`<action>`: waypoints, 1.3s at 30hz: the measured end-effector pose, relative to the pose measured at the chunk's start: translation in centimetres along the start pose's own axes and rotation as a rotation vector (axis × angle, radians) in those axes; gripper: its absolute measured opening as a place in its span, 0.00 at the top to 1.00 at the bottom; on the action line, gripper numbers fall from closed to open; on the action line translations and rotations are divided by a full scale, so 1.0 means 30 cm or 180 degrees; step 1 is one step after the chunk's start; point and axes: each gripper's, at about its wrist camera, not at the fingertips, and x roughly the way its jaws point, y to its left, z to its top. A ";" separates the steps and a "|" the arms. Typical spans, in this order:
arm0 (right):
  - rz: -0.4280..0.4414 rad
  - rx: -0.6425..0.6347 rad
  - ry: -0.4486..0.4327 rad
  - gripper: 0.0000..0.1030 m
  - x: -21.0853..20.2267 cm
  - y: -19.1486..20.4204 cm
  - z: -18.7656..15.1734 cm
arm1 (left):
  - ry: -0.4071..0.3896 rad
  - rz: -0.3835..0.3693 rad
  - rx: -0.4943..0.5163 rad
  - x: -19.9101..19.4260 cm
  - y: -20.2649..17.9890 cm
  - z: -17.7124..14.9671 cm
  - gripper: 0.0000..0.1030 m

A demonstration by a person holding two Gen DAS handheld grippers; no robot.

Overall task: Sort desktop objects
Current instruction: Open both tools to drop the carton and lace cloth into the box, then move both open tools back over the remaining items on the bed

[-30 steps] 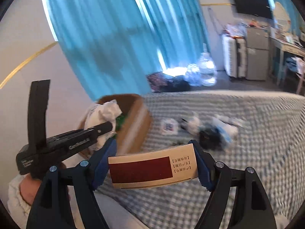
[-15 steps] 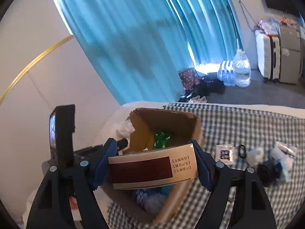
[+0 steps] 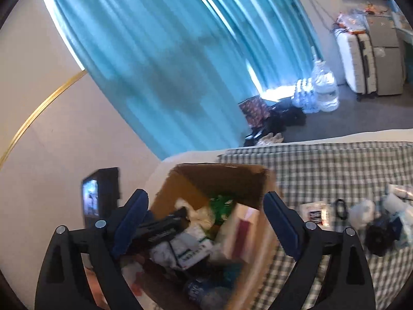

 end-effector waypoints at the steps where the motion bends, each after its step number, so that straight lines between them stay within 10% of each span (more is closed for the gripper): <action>1: -0.0057 0.0006 -0.0015 0.11 -0.029 -0.019 -0.008 | -0.0014 0.0049 0.0040 -0.014 -0.010 -0.011 0.07; 24: -0.1014 0.0086 -0.0802 0.09 -0.897 -0.212 -0.152 | -0.0480 -0.0721 0.0385 -0.520 -0.448 -0.407 0.00; 39: -0.1353 -0.0226 -0.0551 0.09 -0.886 -0.460 -0.348 | -0.0305 -0.0700 0.0393 -0.421 -0.654 -0.595 0.00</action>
